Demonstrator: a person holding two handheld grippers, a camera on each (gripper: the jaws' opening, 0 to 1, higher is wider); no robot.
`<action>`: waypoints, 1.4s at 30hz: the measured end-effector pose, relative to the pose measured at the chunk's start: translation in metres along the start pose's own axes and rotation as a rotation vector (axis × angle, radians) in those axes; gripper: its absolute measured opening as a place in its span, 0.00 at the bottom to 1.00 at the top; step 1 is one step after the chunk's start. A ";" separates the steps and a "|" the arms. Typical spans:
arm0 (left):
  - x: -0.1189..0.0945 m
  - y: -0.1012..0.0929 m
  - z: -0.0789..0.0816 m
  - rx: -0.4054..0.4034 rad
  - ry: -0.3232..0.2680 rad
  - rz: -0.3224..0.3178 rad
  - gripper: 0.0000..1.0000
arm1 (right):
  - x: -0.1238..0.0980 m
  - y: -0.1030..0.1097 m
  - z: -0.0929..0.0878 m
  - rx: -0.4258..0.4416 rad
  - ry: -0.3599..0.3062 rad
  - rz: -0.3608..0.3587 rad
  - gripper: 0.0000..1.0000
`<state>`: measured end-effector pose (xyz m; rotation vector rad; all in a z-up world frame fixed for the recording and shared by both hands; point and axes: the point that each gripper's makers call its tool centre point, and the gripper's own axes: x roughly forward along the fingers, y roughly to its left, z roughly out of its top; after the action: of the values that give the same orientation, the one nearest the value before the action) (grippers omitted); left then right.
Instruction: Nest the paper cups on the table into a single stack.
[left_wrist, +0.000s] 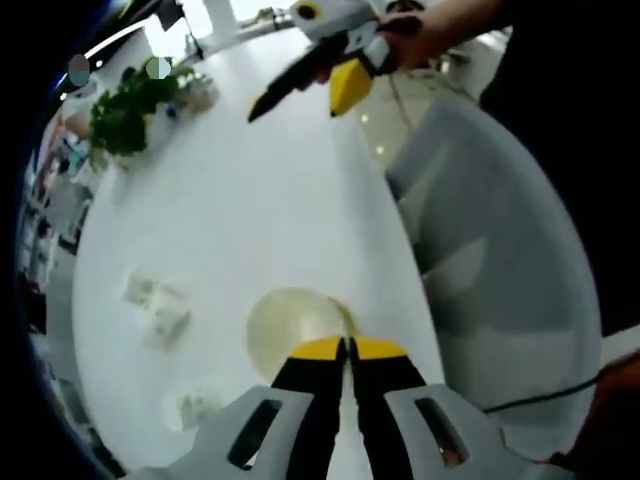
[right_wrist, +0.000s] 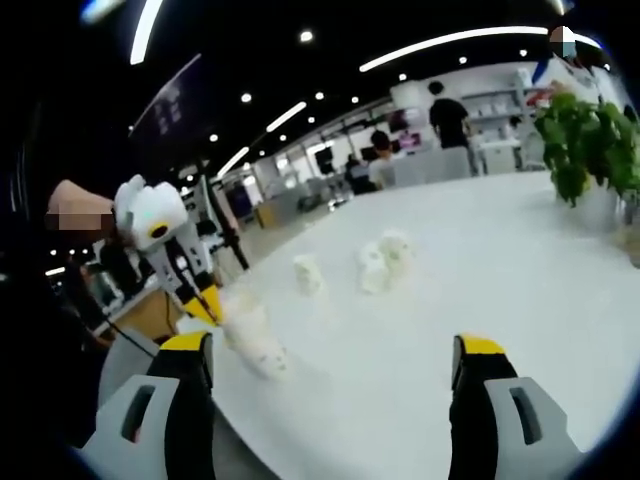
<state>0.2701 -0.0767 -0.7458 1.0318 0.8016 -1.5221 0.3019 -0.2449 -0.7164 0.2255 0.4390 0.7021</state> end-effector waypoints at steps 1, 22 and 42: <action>0.000 0.000 -0.001 0.003 0.001 0.000 0.01 | 0.000 -0.001 -0.001 0.001 0.002 -0.001 0.98; 0.000 -0.008 -0.003 -0.047 -0.036 -0.022 0.11 | 0.004 0.003 0.001 -0.004 -0.003 0.001 0.98; -0.008 -0.003 0.001 -0.065 -0.105 0.041 0.23 | 0.004 0.004 -0.002 0.006 0.006 -0.002 0.98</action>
<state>0.2678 -0.0739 -0.7383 0.9076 0.7472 -1.4937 0.3015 -0.2398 -0.7180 0.2291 0.4469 0.6997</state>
